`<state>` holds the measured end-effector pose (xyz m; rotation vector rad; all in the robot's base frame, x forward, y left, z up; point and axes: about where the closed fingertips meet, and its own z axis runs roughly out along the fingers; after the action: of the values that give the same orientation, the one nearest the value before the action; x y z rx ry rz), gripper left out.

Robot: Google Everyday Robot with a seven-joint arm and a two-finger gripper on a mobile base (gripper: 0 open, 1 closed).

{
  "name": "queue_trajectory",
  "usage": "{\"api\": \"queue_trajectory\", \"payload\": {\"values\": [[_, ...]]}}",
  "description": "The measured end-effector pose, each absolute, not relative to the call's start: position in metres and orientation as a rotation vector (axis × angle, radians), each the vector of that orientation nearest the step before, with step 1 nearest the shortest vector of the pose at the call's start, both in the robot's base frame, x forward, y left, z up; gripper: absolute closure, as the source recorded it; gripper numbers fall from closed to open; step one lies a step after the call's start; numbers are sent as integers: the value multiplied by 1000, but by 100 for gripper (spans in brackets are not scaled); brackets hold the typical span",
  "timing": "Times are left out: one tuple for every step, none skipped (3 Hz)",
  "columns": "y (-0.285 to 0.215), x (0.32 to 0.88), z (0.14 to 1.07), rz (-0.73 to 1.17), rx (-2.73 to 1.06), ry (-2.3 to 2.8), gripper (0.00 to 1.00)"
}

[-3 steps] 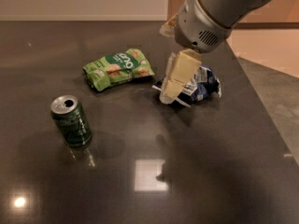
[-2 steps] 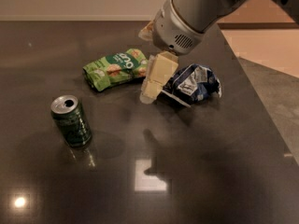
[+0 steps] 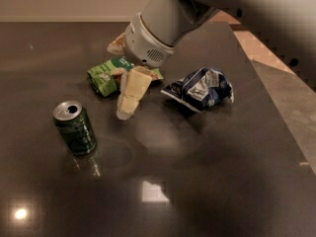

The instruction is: Pick green can

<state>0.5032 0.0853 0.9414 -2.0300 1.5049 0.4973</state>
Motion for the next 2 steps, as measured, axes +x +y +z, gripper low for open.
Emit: {"api": "queue_trajectory", "payload": {"values": [[112,490,929,547,-2105,1411,0],[132,475,918,584,-2172,1331,0]]}}
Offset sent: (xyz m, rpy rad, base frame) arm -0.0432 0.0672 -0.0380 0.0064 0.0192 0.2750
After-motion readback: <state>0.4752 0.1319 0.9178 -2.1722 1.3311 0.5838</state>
